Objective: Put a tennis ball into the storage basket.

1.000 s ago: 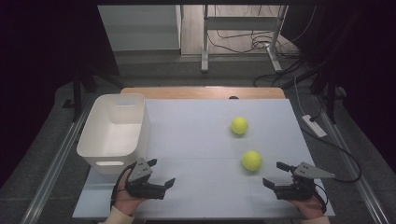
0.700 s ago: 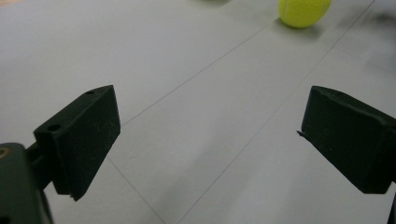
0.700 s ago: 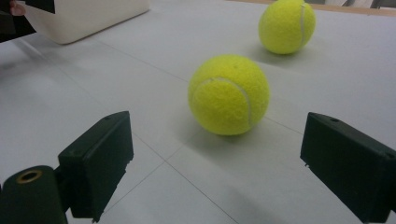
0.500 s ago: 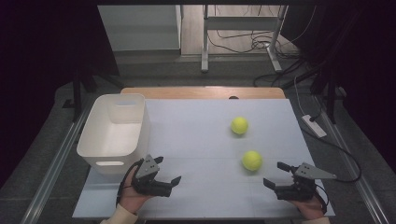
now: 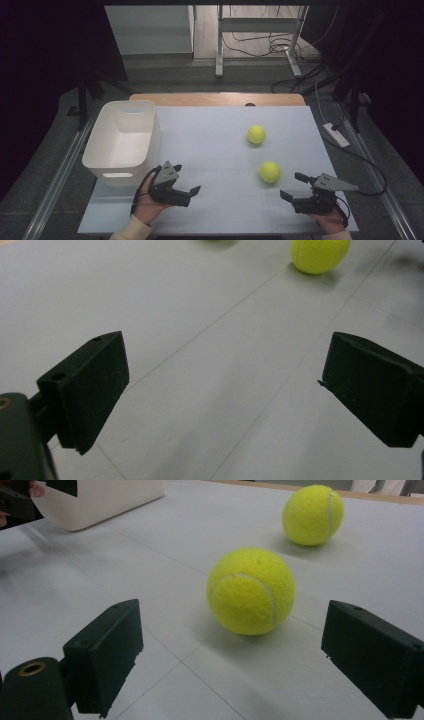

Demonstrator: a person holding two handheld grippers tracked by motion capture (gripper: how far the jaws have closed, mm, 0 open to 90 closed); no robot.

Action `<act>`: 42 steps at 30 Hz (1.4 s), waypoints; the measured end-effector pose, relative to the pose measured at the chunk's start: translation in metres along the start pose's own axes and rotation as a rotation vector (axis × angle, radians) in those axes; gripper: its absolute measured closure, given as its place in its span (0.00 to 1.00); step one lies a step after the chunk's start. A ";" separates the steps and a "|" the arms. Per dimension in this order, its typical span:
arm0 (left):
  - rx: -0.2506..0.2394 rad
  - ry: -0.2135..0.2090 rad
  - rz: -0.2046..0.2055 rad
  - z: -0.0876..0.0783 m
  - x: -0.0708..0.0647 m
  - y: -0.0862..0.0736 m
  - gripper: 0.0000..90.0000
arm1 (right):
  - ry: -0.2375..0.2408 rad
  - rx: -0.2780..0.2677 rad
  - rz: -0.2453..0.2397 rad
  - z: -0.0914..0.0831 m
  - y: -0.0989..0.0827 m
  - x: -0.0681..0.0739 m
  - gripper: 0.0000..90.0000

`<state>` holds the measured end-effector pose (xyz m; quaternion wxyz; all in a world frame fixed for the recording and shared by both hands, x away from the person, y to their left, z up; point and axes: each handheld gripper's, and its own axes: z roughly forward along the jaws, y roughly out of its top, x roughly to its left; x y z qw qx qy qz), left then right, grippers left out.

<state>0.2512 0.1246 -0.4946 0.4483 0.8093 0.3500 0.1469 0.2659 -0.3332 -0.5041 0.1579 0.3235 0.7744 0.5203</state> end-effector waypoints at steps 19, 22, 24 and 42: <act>0.024 -0.028 0.016 0.016 -0.002 0.015 0.06 | 0.008 -0.016 -0.001 0.000 0.004 0.004 0.11; 0.020 -0.032 0.017 0.017 -0.002 0.017 0.06 | 0.012 -0.017 -0.002 0.001 0.004 0.006 0.11; 0.017 -0.036 0.013 0.017 -0.002 0.018 0.06 | 0.014 -0.015 -0.006 0.001 0.004 0.006 0.11; 0.034 -0.078 0.049 0.037 -0.012 0.035 0.06 | 0.012 -0.021 -0.002 -0.001 0.004 0.005 0.11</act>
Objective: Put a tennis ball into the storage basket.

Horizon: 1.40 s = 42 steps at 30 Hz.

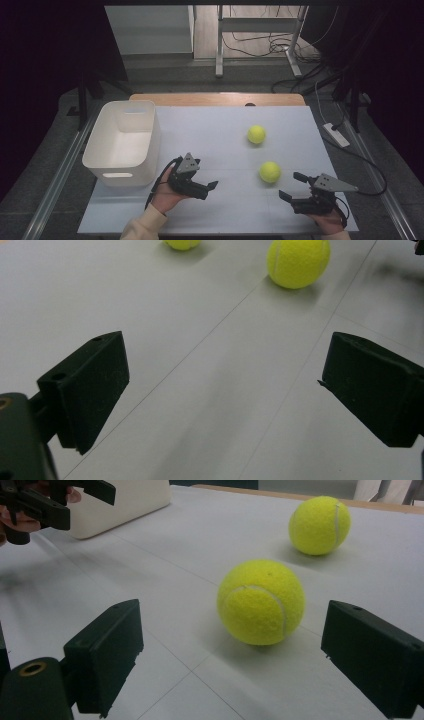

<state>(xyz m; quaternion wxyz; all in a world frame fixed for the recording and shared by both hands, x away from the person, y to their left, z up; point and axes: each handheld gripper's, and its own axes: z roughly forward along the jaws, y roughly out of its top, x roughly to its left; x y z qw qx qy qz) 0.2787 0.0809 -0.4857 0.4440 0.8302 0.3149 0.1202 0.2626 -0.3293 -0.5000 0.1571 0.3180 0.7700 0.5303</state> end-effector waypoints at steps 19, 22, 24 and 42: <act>0.005 -0.047 0.007 0.016 -0.003 0.012 0.07 | 0.007 -0.016 0.001 -0.001 0.002 0.001 0.11; 0.007 -0.053 0.008 0.019 -0.004 0.014 0.07 | 0.008 -0.019 -0.001 -0.001 0.002 0.001 0.11; 0.007 -0.060 0.009 0.022 -0.004 0.016 0.07 | 0.008 -0.021 0.000 -0.001 0.002 0.001 0.11; 0.021 -0.119 0.015 0.052 -0.011 0.035 0.07 | 0.012 -0.037 0.011 -0.003 0.004 0.000 0.11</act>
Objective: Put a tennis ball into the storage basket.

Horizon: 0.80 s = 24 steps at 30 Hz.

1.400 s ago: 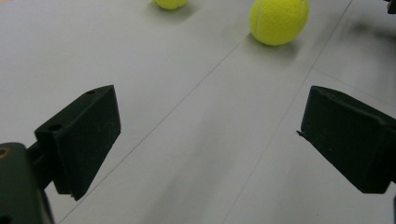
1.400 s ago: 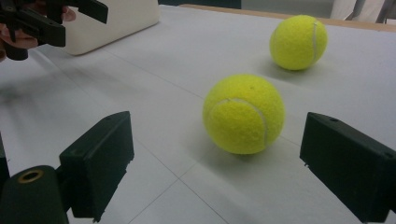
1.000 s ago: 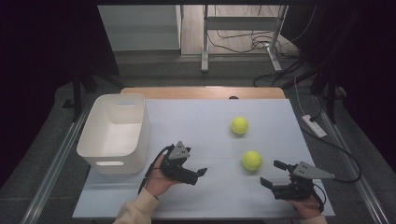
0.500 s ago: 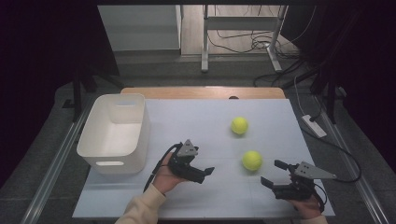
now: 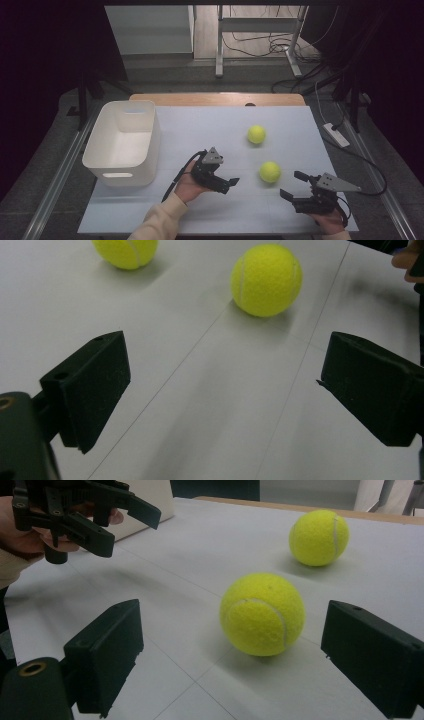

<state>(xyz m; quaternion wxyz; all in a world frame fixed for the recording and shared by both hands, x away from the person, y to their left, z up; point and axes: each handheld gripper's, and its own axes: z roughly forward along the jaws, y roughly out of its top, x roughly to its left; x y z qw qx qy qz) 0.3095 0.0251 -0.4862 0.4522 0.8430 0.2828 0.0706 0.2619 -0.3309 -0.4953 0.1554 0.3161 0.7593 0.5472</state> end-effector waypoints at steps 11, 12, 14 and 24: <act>0.016 -0.018 0.017 0.012 -0.004 0.011 0.07 | 0.001 -0.001 -0.001 0.000 0.000 0.000 0.11; 0.015 -0.022 0.020 0.015 -0.005 0.013 0.07 | 0.001 -0.002 -0.001 0.000 0.000 0.000 0.11; 0.013 -0.025 0.019 0.016 -0.005 0.014 0.07 | 0.001 -0.004 -0.002 0.000 0.001 0.000 0.11; 0.022 -0.051 0.030 0.028 -0.010 0.022 0.07 | 0.003 -0.008 -0.001 -0.001 0.001 0.000 0.11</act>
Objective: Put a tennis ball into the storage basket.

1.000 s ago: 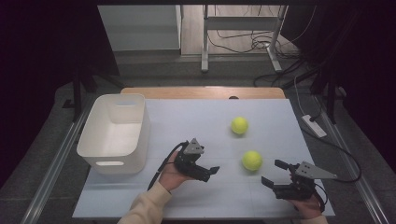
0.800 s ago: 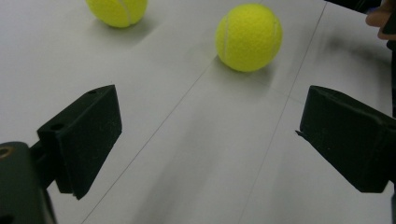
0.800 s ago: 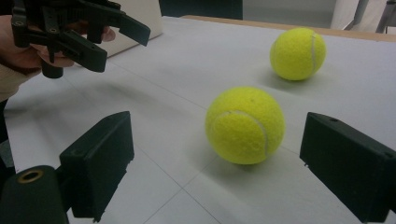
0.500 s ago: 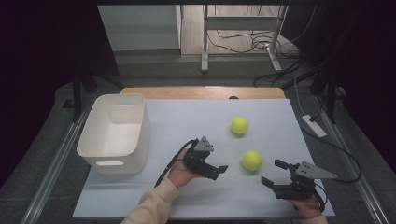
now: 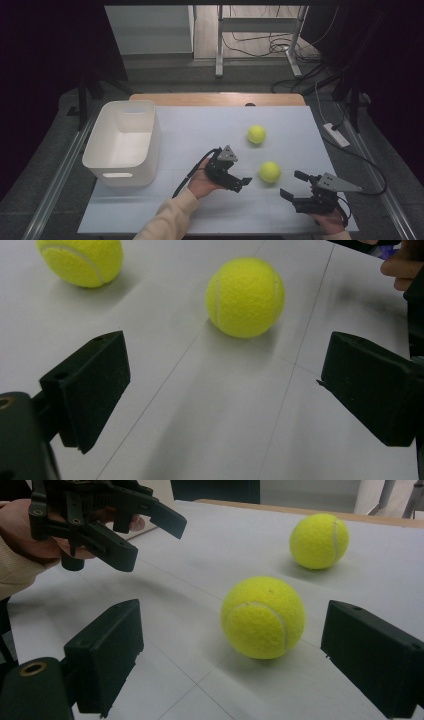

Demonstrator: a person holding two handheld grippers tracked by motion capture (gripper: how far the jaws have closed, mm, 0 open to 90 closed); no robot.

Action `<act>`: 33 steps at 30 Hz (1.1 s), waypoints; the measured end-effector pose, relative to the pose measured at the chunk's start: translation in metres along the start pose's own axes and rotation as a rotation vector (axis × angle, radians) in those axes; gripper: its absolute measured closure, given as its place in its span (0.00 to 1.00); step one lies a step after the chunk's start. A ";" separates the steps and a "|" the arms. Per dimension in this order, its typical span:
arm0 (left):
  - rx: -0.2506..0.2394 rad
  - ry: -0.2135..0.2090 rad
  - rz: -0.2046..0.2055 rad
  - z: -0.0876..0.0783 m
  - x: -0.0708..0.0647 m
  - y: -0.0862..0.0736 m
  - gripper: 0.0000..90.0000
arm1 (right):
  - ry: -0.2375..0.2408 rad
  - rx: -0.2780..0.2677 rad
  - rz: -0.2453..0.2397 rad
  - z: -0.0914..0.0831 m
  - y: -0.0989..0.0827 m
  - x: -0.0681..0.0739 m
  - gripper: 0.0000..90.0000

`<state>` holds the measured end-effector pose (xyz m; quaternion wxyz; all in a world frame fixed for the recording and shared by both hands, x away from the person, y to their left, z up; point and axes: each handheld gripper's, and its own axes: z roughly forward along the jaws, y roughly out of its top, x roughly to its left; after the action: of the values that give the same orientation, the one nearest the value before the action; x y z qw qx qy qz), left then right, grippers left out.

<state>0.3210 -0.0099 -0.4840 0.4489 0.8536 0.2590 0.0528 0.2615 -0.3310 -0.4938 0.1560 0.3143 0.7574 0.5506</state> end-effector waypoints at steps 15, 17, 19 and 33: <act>0.012 -0.023 0.012 0.014 -0.003 0.009 0.07 | 0.000 -0.012 0.009 -0.003 0.001 -0.001 0.11; 0.015 -0.027 0.016 0.017 -0.003 0.010 0.07 | 0.000 -0.014 0.010 -0.003 0.001 -0.001 0.11; 0.021 -0.031 0.022 0.019 -0.003 0.010 0.07 | 0.000 -0.014 0.009 -0.003 0.001 -0.001 0.11; 0.020 -0.053 0.027 0.034 -0.006 0.018 0.07 | 0.003 -0.020 0.004 -0.003 0.002 0.000 0.11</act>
<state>0.3338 -0.0469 -0.4890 0.4462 0.8626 0.2362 0.0335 0.2605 -0.3329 -0.4905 0.1567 0.3133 0.7516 0.5589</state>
